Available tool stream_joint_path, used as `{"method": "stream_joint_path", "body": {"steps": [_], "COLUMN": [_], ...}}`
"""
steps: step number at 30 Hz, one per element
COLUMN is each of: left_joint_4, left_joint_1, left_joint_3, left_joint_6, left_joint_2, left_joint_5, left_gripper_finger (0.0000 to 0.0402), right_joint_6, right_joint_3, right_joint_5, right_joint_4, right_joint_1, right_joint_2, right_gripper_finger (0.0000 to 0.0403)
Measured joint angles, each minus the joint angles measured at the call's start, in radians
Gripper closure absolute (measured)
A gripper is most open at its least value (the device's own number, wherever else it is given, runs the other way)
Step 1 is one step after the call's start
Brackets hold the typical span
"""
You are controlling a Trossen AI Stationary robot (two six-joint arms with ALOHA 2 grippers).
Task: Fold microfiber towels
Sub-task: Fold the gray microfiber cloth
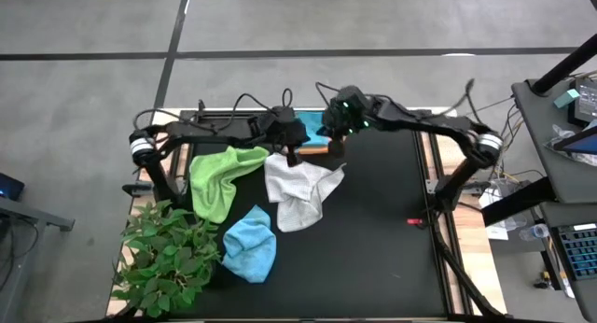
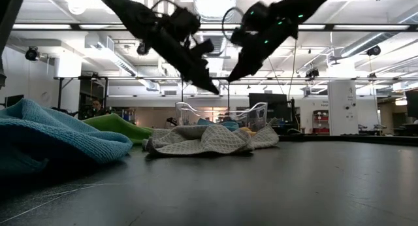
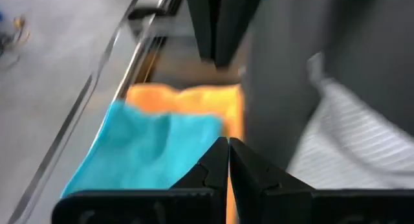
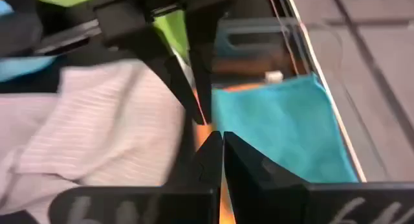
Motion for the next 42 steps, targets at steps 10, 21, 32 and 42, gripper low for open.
{"method": "stream_joint_path", "body": {"steps": [10,21,32,42], "left_joint_4": [-0.001,-0.055,-0.122,-0.134], "left_joint_1": [-0.200,-0.392,-0.447,-0.461], "left_joint_3": [0.000,-0.002,-0.014,-0.015], "left_joint_6": [-0.023,-0.051,-0.187,-0.287], "left_joint_2": [-0.077,-0.087,-0.106,-0.097], "left_joint_5": [0.000,0.001,-0.005,-0.031], "left_gripper_finger": [0.0402,0.0402,0.0402,0.0402], "right_joint_6": [0.209,0.401,0.550,0.119], "right_joint_3": [-0.239,-0.293,-0.287,-0.373], "right_joint_5": [-0.002,0.000,0.008,0.251], "right_joint_4": [0.175,0.157,-0.030,0.030], "right_joint_1": [0.156,0.372,0.443,0.533], "right_joint_2": [-0.175,-0.182,-0.175,-0.162], "right_gripper_finger": [0.0394,0.0394,0.0365,0.0262]}}
